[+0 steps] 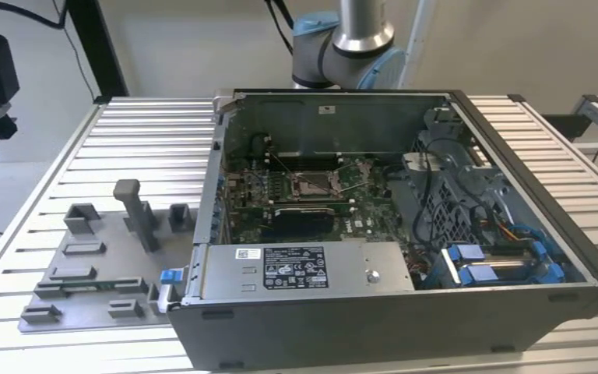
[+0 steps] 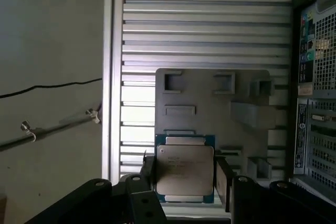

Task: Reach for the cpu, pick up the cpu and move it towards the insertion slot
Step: 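Pick up the cpu and move it towards the insertion slot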

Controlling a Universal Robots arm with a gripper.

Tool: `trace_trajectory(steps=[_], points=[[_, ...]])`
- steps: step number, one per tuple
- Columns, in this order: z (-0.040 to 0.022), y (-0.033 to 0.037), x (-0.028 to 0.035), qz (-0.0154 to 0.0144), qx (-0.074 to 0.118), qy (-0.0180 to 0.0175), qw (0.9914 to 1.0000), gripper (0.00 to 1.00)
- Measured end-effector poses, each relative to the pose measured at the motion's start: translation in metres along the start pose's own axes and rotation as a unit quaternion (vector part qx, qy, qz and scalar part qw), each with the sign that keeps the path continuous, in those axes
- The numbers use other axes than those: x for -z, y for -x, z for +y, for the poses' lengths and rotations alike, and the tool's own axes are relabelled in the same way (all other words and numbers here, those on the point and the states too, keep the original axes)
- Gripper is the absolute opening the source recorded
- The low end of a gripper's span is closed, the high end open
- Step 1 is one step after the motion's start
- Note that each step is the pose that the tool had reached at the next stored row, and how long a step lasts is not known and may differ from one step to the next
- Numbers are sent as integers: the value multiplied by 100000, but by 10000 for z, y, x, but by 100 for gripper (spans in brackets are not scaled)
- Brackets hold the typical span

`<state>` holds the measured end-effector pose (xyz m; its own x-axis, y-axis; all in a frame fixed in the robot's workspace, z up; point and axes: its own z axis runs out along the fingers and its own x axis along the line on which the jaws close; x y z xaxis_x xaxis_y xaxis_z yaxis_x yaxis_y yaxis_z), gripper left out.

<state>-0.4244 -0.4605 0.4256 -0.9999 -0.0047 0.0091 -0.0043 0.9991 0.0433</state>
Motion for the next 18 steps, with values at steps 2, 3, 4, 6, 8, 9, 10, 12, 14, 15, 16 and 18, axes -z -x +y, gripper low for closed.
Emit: trace_trajectory(steps=[2,3,4,6,8,9,10,12,14,15,16,18], points=[[3,-1,70,-4,1,-1,100000,0],[3,-1,87,-6,5,3,100000,0],[3,-1,89,-34,8,6,100000,0],[3,-1,94,-39,7,5,100000,0],[4,-1,100,-35,5,1,100000,0],[4,-1,103,-33,5,0,100000,0],[4,-1,105,-36,5,1,100000,0],[5,-2,110,-34,2,0,100000,0],[5,28,112,-22,6,-6,100000,0],[5,54,112,-9,2,-8,100000,0],[4,134,112,39,0,-4,100000,0],[4,220,113,84,0,-3,100000,0]])
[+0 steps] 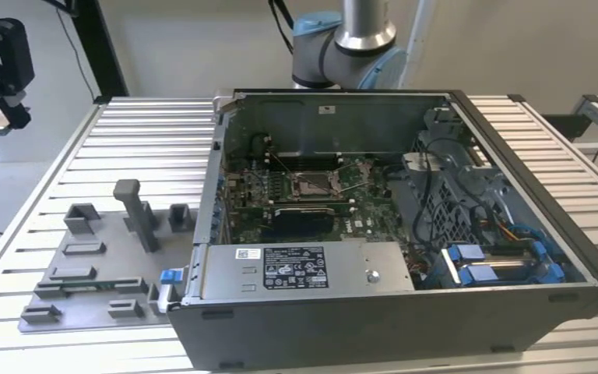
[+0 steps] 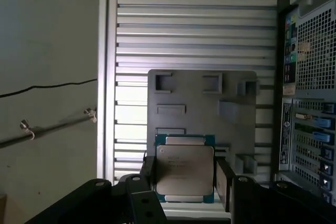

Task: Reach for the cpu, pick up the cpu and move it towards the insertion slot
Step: 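Pick up the cpu and move it towards the insertion slot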

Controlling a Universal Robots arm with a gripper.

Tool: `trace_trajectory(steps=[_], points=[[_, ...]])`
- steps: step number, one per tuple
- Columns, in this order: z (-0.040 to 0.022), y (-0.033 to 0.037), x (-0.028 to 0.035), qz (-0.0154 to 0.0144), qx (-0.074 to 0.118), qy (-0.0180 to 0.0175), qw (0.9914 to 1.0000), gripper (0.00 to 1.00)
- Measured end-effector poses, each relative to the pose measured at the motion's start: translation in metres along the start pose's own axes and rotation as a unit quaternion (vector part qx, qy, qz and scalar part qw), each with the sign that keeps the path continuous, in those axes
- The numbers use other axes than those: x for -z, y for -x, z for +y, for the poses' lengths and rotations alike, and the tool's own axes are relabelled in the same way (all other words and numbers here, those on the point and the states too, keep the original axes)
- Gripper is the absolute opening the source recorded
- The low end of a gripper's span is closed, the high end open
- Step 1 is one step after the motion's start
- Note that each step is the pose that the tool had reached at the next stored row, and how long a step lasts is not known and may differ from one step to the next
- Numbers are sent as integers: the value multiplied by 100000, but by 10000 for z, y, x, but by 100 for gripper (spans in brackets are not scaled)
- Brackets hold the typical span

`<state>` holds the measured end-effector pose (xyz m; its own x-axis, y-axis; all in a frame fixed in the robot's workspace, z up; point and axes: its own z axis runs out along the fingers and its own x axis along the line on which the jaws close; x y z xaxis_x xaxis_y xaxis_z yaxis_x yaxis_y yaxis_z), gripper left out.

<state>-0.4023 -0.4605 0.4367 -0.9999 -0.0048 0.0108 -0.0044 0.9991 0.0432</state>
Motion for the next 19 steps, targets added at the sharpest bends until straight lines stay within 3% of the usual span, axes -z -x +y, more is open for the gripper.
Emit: trace_trajectory(steps=[3,19], points=[[0,165,1,24,-2,9,100000,0],[-3,830,9,56,-6,3,100000,0]])
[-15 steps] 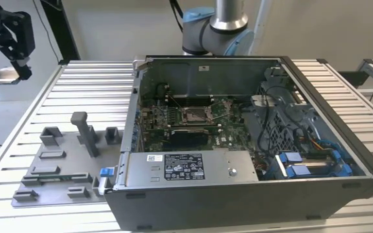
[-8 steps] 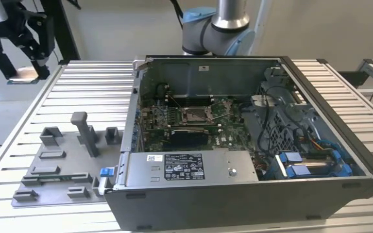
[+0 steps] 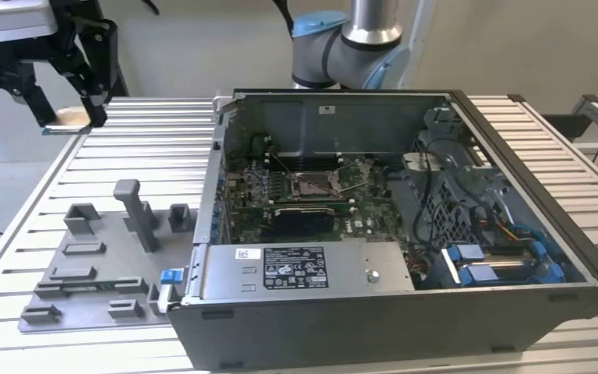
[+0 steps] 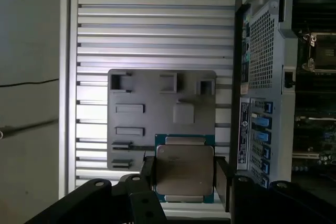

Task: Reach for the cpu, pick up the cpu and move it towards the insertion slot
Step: 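Pick up the cpu and move it towards the insertion slot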

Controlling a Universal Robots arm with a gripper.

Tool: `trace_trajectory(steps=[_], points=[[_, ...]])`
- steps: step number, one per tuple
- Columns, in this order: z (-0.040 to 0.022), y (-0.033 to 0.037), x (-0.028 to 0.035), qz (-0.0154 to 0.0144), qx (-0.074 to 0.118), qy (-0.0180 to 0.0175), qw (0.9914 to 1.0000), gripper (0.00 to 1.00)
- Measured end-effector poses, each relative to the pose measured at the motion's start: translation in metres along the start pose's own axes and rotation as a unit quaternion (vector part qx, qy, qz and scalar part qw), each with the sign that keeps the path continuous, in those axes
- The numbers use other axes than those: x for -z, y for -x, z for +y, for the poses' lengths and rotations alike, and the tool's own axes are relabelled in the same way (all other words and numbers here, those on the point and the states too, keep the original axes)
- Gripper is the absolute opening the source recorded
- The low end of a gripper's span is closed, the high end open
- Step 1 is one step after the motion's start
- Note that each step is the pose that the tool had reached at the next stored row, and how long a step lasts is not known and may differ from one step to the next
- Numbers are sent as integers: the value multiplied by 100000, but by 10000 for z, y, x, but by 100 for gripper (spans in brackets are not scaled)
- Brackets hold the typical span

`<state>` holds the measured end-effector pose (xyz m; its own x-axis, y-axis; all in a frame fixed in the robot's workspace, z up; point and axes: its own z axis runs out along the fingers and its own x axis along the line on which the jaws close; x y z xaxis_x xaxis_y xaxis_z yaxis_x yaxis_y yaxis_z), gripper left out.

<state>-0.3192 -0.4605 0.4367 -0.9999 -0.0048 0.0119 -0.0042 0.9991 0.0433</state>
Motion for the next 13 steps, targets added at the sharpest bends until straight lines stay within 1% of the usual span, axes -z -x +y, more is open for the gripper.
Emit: trace_trajectory(steps=[13], points=[[-2,516,6,0,4,0,100000,0]])
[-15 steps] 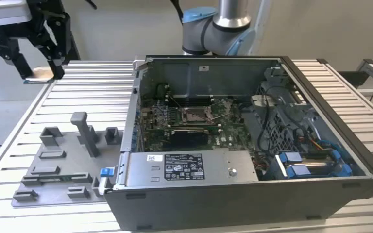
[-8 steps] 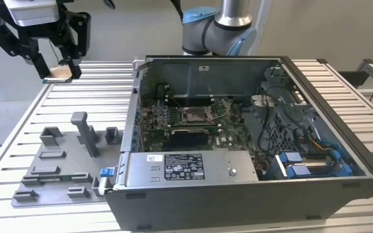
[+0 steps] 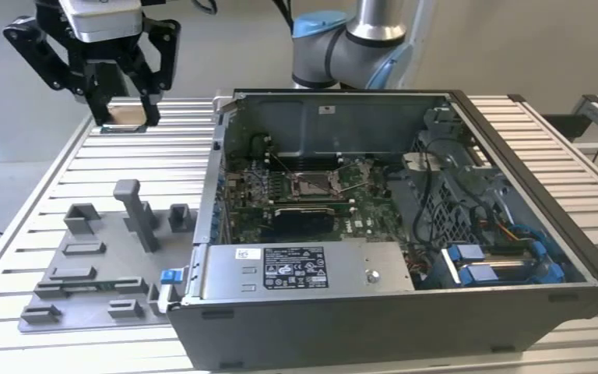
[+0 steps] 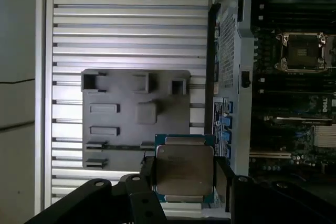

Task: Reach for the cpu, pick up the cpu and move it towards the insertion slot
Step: 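Pick up the cpu and move it towards the insertion slot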

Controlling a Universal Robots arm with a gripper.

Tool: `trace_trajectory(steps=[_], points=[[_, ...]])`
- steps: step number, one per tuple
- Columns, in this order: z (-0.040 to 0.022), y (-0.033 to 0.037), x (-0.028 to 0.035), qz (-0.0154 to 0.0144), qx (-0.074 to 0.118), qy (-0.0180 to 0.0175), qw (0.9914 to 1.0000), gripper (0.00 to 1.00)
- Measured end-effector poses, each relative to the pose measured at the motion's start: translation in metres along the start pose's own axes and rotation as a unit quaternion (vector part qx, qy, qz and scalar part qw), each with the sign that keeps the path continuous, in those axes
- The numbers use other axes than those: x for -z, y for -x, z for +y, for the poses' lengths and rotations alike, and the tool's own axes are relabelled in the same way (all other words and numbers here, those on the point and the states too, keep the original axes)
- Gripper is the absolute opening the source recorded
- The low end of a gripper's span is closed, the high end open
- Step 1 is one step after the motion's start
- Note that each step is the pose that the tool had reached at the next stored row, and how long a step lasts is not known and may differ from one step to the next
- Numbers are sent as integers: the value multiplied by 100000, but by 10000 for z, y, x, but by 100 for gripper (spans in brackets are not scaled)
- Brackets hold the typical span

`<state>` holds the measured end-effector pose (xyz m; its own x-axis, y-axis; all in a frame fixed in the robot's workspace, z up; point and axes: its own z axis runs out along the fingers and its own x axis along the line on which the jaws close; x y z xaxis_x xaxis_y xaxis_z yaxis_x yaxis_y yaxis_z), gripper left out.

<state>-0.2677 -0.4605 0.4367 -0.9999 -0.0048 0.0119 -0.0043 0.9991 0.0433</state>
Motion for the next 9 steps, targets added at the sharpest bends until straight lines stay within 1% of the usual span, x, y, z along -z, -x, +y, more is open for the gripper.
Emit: trace_trajectory(steps=[3,9], points=[[0,115,2,1,-2,-2,100000,0],[-1,372,5,1,-3,-1,100000,0]])
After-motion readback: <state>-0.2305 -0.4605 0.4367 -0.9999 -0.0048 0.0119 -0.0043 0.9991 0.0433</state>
